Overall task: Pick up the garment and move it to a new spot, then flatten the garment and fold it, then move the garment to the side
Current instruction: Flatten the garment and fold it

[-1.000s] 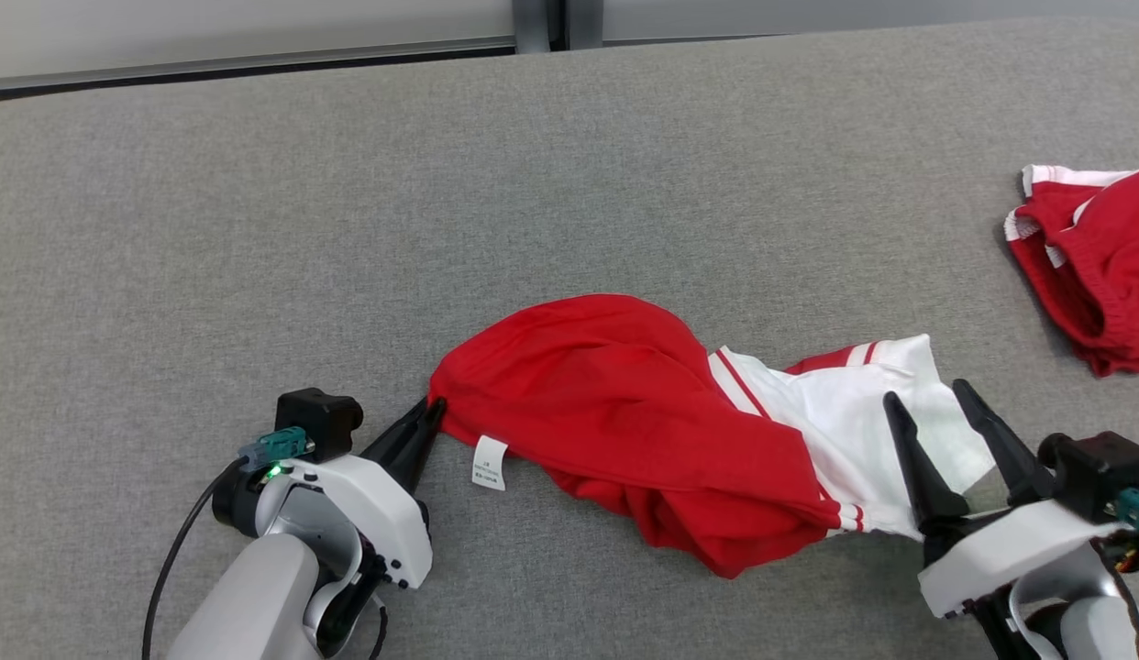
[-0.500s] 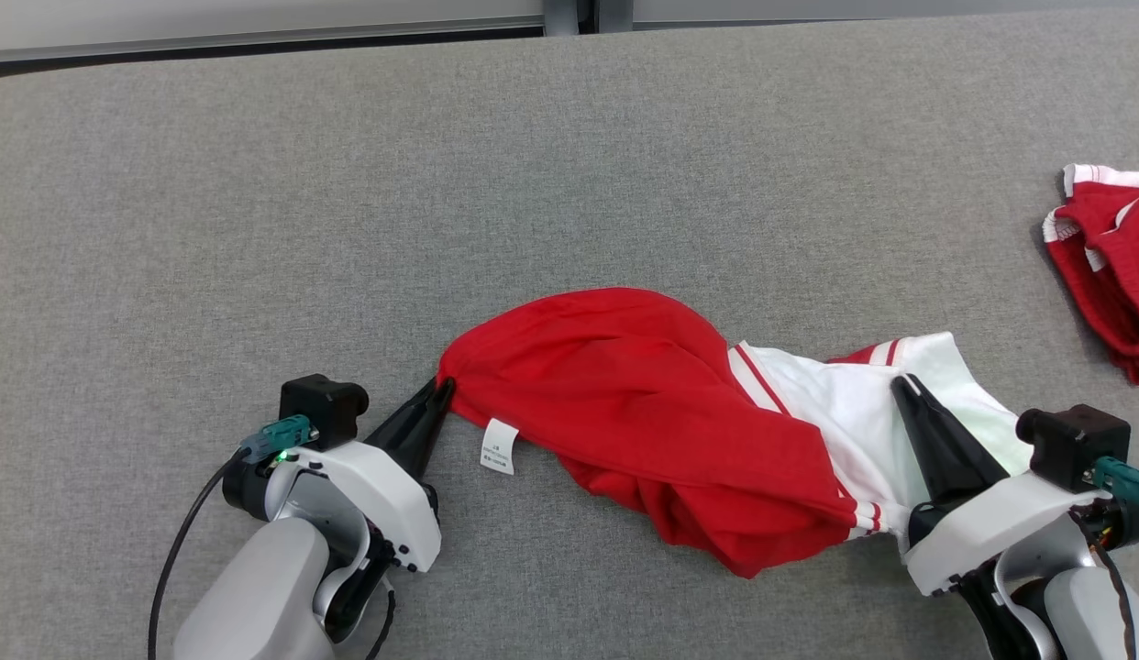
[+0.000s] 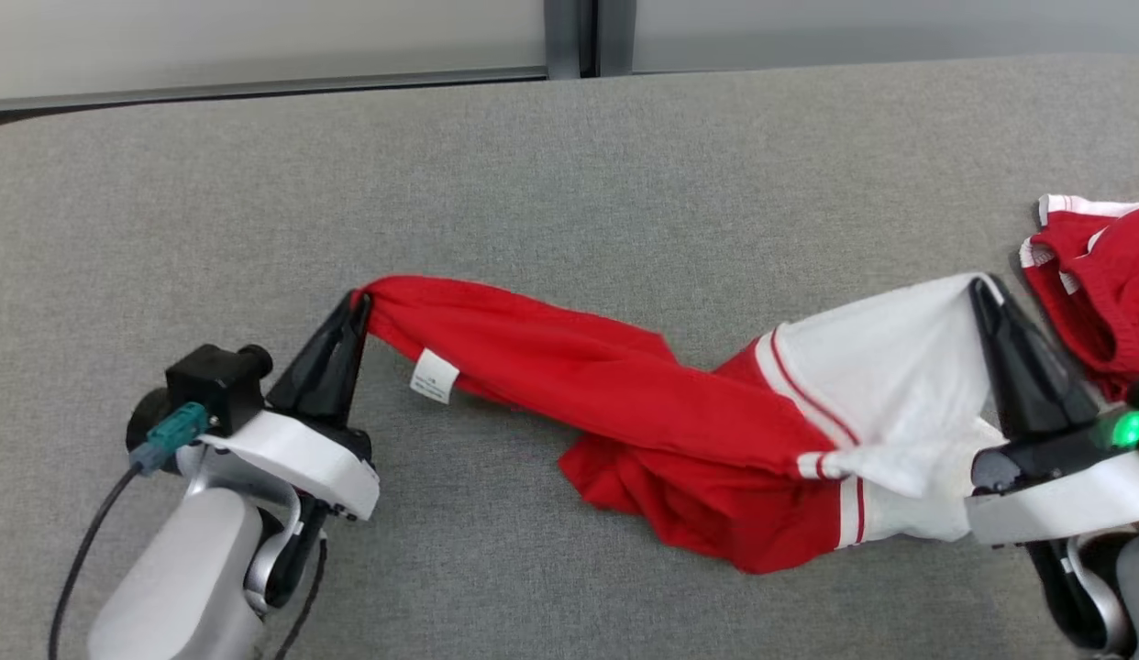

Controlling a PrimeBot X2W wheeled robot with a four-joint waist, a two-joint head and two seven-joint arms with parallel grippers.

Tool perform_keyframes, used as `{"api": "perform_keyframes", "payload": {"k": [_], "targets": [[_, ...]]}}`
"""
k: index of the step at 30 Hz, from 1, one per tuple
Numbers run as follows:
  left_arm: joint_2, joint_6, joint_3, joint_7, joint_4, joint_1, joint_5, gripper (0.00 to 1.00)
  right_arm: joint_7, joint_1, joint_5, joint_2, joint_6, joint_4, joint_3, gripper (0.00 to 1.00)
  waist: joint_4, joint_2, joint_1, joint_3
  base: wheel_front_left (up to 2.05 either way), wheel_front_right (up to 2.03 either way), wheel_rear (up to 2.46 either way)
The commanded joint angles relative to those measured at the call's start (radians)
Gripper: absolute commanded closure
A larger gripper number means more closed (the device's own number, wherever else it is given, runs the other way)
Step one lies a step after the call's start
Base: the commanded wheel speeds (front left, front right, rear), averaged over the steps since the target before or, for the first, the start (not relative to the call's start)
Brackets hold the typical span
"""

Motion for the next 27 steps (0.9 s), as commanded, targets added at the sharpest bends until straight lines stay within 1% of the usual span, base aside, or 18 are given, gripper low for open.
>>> {"api": "perform_keyframes", "payload": {"k": [1, 6, 10, 11, 14, 20, 25, 27], "targets": [[0.013, 0.014, 0.009, -0.008, -0.027, 0.002, 0.015, 1.0, -0.004, -0.018, -0.008, -0.007, 0.0, -0.019, -0.01, 1.0, 0.004, -0.0001, 0.0, -0.022, 0.0, 0.0, 0.0], [0.076, 0.055, 0.042, 0.003, -0.238, -0.004, 0.038, 1.0, 0.027, -0.081, -0.034, -0.043, 0.0, -0.128, -0.038, 1.0, 0.019, -0.0001, 0.0, -0.096, 0.0, 0.0, 0.0], [0.126, 0.094, 0.064, 0.065, -0.407, -0.04, 0.066, 1.0, 0.065, -0.167, -0.041, -0.078, 0.0, -0.2, -0.068, 1.0, 0.031, -0.0001, 0.0, -0.161, 0.0, 0.0, 0.0], [0.146, 0.112, 0.082, 0.097, -0.47, -0.065, 0.068, 1.0, 0.08, -0.217, -0.043, -0.097, 0.0, -0.225, -0.084, 1.0, 0.039, -0.0001, 0.0, -0.189, 0.0, 0.0, 0.0], [0.171, 0.135, 0.11, 0.145, -0.545, -0.118, 0.073, 1.0, 0.099, -0.296, -0.035, -0.122, 0.0, -0.253, -0.112, 1.0, 0.048, -0.0001, 0.0, -0.22, 0.0, 0.0, 0.0], [0.212, 0.15, 0.154, 0.226, -0.602, -0.206, 0.059, 1.0, 0.124, -0.422, -0.02, -0.15, 0.0, -0.266, -0.142, 1.0, 0.057, -0.0001, 0.0, -0.267, 0.0, 0.0, 0.0], [0.232, 0.146, 0.18, 0.257, -0.593, -0.248, 0.035, 1.0, 0.128, -0.483, -0.005, -0.159, -0.001, -0.226, -0.139, 1.0, 0.056, -0.0001, 0.0, -0.257, 0.0, 0.0, 0.0], [0.229, 0.143, 0.188, 0.257, -0.574, -0.265, 0.024, 1.0, 0.127, -0.509, 0.004, -0.158, 0.0, -0.201, -0.129, 1.0, 0.058, -0.0001, 0.0, -0.242, 0.0, 0.0, 0.0]]}}
